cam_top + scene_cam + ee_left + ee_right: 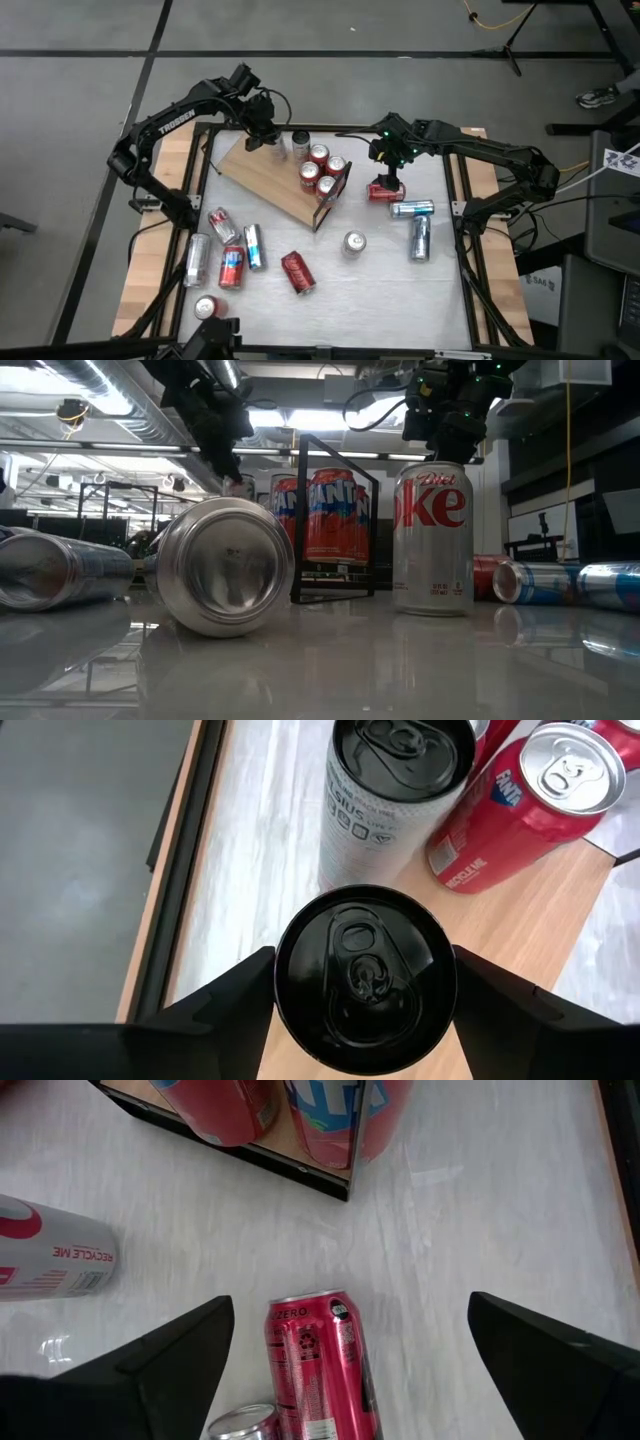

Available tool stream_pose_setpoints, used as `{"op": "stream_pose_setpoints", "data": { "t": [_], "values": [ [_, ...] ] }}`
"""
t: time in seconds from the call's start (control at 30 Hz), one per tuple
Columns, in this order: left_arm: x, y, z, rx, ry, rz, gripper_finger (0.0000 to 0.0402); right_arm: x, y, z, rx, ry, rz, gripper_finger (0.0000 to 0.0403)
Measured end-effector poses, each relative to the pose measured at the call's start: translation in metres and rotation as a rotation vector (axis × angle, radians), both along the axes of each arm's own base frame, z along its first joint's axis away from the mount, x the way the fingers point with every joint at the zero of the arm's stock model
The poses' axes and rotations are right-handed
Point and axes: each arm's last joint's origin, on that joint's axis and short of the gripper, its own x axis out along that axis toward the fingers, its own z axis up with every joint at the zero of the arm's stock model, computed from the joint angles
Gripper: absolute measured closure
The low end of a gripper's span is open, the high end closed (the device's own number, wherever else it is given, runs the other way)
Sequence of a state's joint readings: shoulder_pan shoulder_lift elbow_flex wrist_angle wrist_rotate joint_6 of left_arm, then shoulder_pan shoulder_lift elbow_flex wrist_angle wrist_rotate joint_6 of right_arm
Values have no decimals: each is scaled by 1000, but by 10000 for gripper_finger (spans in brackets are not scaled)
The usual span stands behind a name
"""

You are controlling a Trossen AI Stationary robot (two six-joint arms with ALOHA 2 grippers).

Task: Pick and place cans onto a shelf
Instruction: Put the right pink and white soda can on the shelf aligned with the other right pink and white soda can

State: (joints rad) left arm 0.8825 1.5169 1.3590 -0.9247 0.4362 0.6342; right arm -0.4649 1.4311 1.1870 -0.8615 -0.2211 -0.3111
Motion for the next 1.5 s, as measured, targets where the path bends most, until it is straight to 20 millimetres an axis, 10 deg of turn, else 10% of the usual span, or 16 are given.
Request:
{"op": "stream_pose_setpoints", "data": {
  "t": [1.5],
  "values": [
    [18, -9, 2, 190, 95, 4, 79, 0, 0, 0, 0, 0, 0, 13]
  ]
}}
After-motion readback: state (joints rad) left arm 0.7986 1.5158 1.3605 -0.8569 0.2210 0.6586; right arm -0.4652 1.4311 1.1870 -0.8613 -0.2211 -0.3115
